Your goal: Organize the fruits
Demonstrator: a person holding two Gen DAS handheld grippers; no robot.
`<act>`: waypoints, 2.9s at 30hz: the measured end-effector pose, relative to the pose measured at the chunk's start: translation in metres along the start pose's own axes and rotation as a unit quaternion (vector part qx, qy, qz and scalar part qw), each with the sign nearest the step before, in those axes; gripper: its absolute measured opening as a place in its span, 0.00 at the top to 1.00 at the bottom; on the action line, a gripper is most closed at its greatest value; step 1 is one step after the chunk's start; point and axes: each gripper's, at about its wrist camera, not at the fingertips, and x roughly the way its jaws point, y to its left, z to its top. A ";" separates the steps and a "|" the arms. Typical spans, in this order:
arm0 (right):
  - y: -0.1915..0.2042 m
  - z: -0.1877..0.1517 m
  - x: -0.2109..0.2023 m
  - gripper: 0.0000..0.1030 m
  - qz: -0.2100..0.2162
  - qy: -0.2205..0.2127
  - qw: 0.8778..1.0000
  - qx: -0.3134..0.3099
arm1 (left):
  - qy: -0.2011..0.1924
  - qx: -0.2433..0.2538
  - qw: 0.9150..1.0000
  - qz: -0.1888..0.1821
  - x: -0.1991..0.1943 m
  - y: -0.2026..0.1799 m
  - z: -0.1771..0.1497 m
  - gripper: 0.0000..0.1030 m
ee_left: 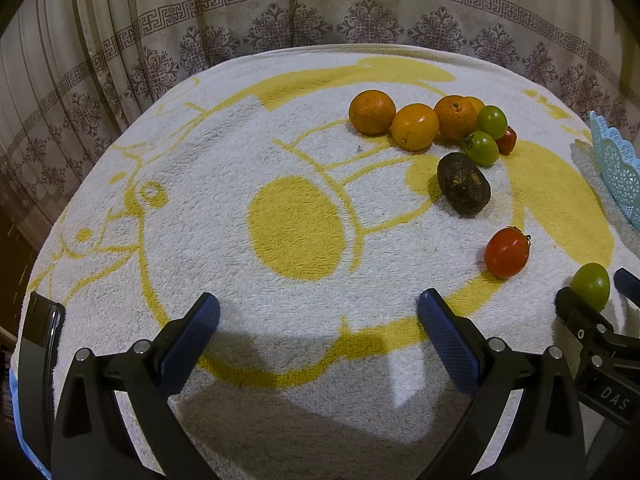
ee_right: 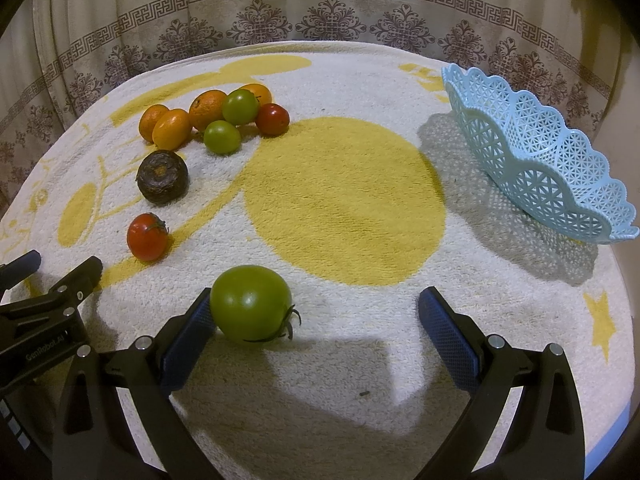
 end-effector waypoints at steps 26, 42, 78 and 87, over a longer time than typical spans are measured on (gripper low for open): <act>-0.025 0.004 -0.009 0.02 0.063 -0.018 0.997 0.029 | -0.002 0.001 1.000 -0.006 -0.001 0.004 0.001 0.05; -0.028 0.010 -0.026 0.27 0.136 -0.020 0.991 -0.003 | -0.051 0.037 0.998 -0.016 -0.027 -0.006 0.005 0.05; -0.060 0.026 -0.048 0.66 0.134 -0.043 0.989 0.031 | -0.020 0.071 0.991 -0.114 -0.014 -0.066 0.020 0.40; -0.065 0.028 -0.053 0.66 0.129 -0.056 0.989 0.039 | -0.008 0.071 0.987 -0.145 -0.009 -0.070 0.021 0.73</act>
